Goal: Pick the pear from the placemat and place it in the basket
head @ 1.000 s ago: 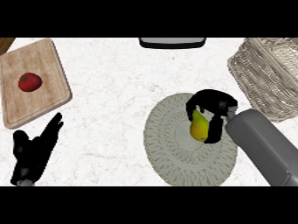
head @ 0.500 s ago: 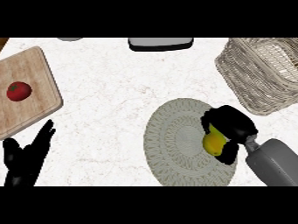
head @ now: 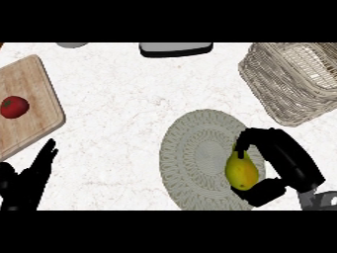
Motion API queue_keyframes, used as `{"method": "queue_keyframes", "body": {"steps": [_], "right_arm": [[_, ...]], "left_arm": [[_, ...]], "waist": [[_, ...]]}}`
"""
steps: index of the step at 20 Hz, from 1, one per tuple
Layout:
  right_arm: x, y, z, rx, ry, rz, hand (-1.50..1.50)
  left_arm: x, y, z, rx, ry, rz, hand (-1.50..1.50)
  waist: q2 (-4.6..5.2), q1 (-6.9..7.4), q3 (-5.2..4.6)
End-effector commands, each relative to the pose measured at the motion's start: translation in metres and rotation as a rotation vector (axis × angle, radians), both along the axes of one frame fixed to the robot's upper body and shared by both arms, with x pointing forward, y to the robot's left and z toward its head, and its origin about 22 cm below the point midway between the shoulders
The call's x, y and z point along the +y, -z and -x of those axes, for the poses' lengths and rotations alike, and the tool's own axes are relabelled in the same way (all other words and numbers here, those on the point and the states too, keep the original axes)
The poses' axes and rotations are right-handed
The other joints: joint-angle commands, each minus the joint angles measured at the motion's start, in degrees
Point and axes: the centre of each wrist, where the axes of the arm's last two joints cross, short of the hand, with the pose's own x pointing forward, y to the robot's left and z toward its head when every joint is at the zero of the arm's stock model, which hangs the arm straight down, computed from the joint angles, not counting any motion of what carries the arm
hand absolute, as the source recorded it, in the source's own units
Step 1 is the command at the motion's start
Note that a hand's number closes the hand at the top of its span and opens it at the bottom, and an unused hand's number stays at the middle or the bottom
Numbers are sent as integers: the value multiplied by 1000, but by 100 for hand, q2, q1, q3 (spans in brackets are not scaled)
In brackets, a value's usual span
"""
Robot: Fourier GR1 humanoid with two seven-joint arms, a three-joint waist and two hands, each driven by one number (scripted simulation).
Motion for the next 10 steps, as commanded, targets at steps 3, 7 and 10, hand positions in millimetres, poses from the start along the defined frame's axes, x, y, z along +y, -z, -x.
{"method": "queue_keyframes", "body": {"steps": [3,7,10], "right_arm": [[-23,-72,18,-162,107,-362,150],[-45,-120,37,-191,203,-403,150],[-69,-163,43,-244,297,-367,150]], "left_arm": [[0,24,21,155,-13,37,0],[-7,21,6,138,-4,22,0],[-3,12,5,136,1,15,0]], "waist": [[77,72,-101],[106,134,-106],[101,227,-106]]}}
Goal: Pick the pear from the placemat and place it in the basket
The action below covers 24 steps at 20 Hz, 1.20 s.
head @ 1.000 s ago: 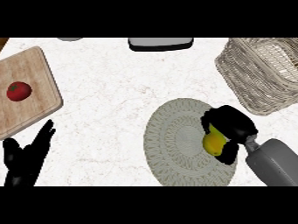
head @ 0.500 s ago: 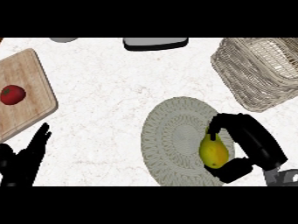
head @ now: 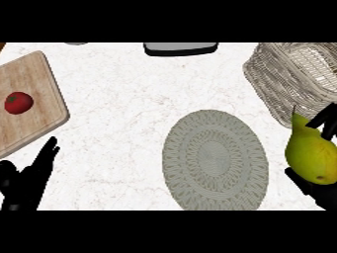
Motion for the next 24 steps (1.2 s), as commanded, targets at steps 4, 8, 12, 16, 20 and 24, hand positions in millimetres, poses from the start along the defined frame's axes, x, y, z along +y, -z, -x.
{"method": "queue_keyframes", "body": {"steps": [4,8,12,16,20,24], "right_arm": [[-47,-86,1,-56,178,-79,150],[-77,-122,-7,-25,230,-95,150],[-107,-144,-23,5,286,-99,150],[-111,-150,-41,31,311,-34,150],[-123,-131,-70,28,327,-4,150],[-122,-109,-91,42,324,-17,150]], "left_arm": [[-14,30,13,161,14,26,0],[-3,21,-3,143,20,27,0],[-17,28,1,142,49,17,0],[-14,23,-8,160,59,11,0],[-11,30,-10,147,62,22,0],[-25,29,-1,140,66,23,0]], "waist": [[103,271,-80],[114,316,-75],[140,412,-72],[154,467,-73],[182,534,-73],[161,550,-68]]}}
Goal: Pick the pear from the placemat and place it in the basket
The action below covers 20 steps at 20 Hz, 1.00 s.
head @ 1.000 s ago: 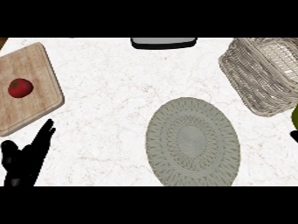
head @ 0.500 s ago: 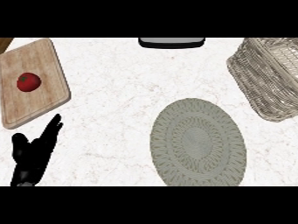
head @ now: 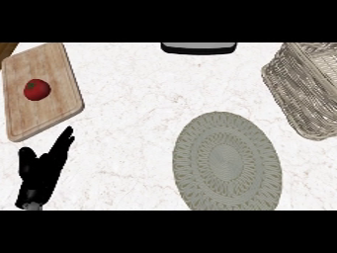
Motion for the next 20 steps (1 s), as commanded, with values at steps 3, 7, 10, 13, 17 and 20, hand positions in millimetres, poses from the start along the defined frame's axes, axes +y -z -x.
{"method": "queue_keyframes", "body": {"steps": [3,7,10,13,17,20], "right_arm": [[-17,33,-34,18,11,-60,150],[-19,42,-58,59,2,-245,150],[-48,61,-63,64,3,-243,150],[-46,65,-74,53,4,-237,150],[-52,87,-80,55,4,-236,150],[-72,108,-67,76,213,-60,150]], "left_arm": [[15,34,21,170,-37,8,0],[1,25,5,155,-24,21,0],[-7,26,18,143,-10,4,0],[-4,29,21,159,-6,10,0],[18,34,21,178,-39,0,0],[4,24,16,152,-23,2,0]], "waist": [[81,30,-66],[81,30,-66],[77,48,-60],[86,76,-62],[95,50,-65],[128,68,-61]]}}
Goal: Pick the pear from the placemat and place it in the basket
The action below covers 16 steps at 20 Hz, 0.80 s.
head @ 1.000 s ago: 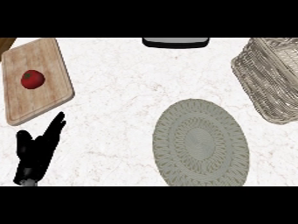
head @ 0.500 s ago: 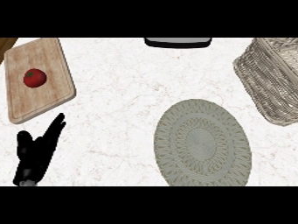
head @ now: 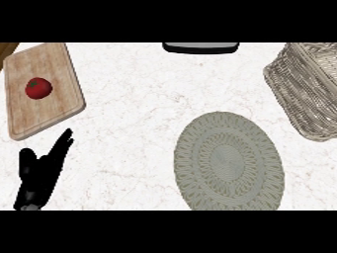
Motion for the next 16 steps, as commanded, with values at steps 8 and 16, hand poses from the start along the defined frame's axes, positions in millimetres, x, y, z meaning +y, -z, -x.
{"method": "queue_keyframes", "body": {"steps": [8,16], "right_arm": [[-43,10,9,9,33,261,-150],[-49,13,2,-70,66,122,-150]], "left_arm": [[-6,26,2,128,-4,25,0],[5,24,5,140,-16,39,0]], "waist": [[80,8,-68],[57,2,-69]]}}
